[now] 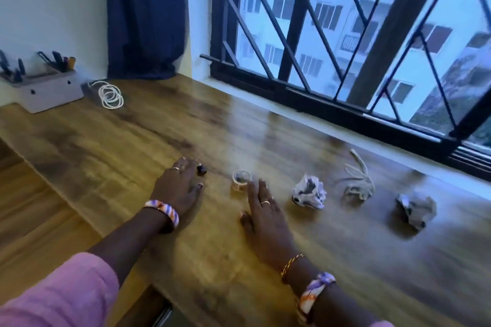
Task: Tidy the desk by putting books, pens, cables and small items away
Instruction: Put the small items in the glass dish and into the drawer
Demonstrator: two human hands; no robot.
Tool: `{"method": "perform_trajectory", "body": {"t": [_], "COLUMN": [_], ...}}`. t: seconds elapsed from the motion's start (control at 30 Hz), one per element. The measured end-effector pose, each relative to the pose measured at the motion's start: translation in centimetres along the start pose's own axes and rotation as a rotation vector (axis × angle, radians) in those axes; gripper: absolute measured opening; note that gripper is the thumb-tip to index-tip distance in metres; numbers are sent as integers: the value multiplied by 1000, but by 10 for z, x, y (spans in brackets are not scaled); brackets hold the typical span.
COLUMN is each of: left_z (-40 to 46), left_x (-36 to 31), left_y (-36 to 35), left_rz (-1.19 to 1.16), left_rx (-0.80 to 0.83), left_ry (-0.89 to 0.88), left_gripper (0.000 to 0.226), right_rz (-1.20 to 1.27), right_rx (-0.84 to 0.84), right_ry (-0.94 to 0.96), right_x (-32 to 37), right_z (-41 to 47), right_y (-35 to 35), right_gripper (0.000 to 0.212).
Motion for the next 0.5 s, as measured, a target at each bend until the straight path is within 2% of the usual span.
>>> {"method": "perform_trajectory", "body": {"t": [0.1,0.17,0.3,0.5], "left_z": [27,40,40,6], "left_x": [0,5,1,-1], "left_y": [-3,-7,-10,-10], "left_rz": [70,15,-15,37], "left_rx": [-32,-30,-74,-48], "left_ry": [-75,-126,-252,-243], "left_gripper": [46,49,40,31], "right_rz": [37,57,130,232], "right_rx": [-65,-126,-155,-199], "right_ry": [-7,3,-21,-27], "right_x": [-5,-6,-10,-6], "right_z": [28,38,39,27], "right_y": [4,3,1,7], "right_gripper": [60,53,39,34]}}
Point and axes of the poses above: each hand's wrist, its own z-axis towards the middle knuckle, its own y-axis out of the back of the hand, x = y × z, the point moved 3 cm from there along z, towards the middle knuckle, and after that the axes turned 4 degrees about -z, right-handed, at the moved point
